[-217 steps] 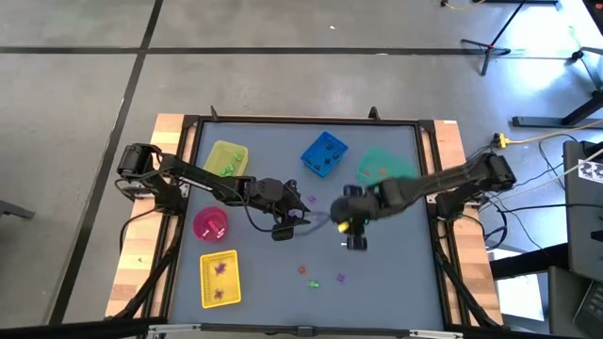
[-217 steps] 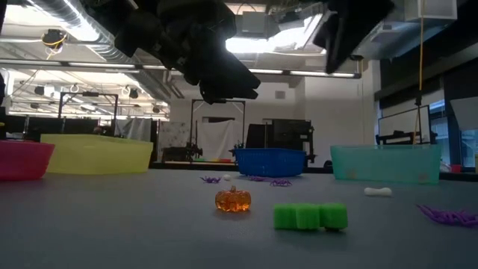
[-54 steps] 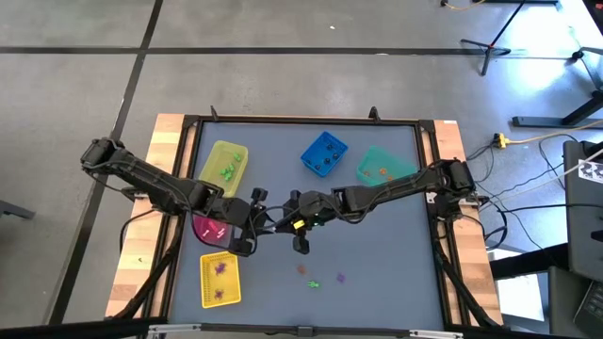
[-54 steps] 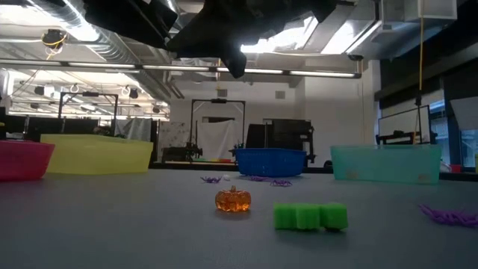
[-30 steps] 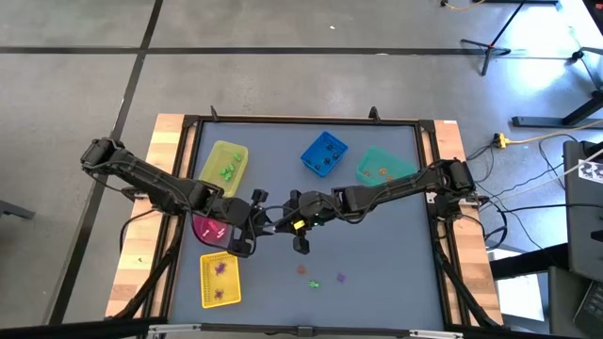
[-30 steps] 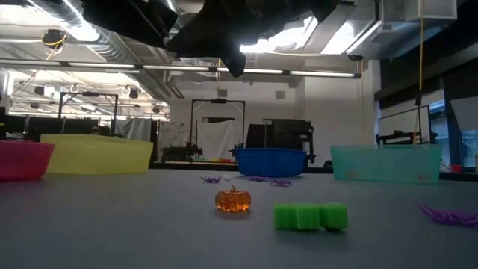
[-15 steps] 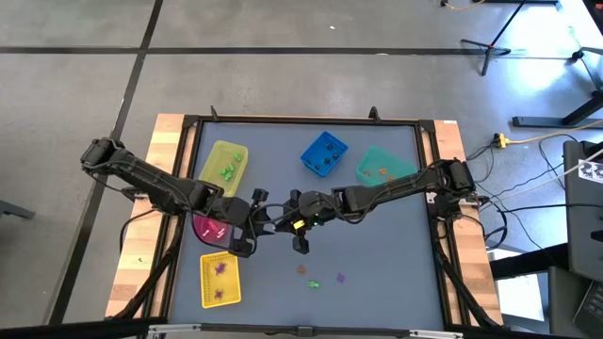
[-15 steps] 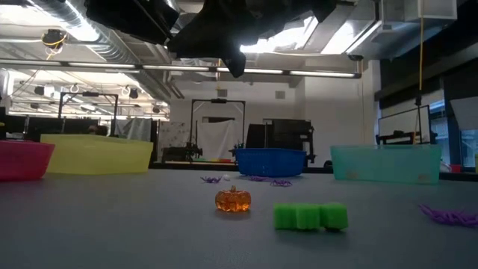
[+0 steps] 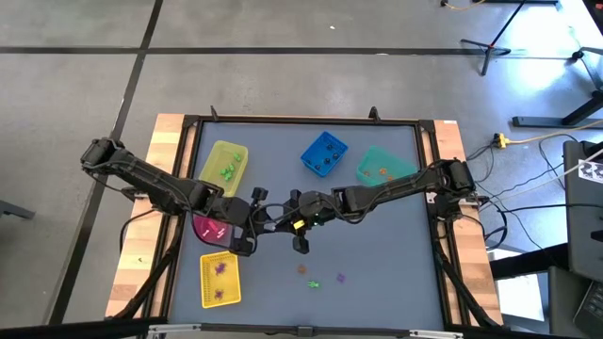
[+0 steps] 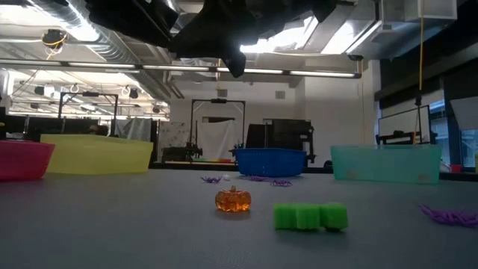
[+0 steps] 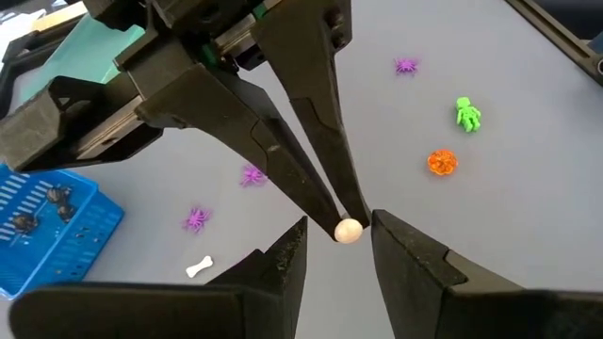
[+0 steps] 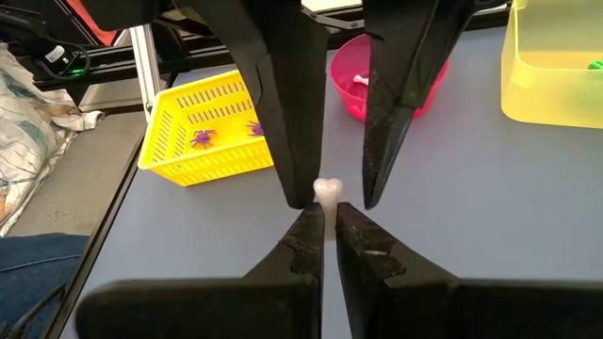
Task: Sort Halloween decoration
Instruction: Put the white bone toy into the red bowl
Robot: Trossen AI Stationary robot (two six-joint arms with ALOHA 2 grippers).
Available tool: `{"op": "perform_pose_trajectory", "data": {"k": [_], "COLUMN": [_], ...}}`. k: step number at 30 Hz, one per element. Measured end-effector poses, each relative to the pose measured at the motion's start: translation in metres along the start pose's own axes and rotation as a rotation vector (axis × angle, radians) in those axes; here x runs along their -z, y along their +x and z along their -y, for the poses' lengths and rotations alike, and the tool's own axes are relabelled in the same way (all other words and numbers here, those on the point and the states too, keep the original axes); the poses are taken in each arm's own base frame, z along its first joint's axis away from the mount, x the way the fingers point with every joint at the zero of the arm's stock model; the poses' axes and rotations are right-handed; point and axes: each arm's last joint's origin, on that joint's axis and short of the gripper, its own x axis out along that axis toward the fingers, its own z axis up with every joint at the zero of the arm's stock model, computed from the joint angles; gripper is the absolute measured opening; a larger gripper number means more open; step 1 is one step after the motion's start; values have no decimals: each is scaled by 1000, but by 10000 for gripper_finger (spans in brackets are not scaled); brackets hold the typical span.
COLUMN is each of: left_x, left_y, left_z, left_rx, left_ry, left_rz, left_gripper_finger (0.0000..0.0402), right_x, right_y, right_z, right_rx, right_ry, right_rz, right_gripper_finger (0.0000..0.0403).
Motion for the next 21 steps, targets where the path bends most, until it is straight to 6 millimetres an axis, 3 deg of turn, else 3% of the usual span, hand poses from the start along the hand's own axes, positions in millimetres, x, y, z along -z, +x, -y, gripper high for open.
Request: {"op": "perform_pose_trajectory", "data": {"k": [14, 21], "left_x": [0, 0], "left_y": [0, 0], "left_z": [0, 0], "left_rx": [0, 1], "left_ry": [0, 0], "left_rz": [0, 0], "left_gripper_finger": [104, 72], "right_x": [0, 0], "right_y": [0, 0], "right_z": [0, 0], "right_rx": [0, 0], "right_ry": [0, 0], "right_rz": [0, 0], "right_gripper_finger": [17, 17]}}
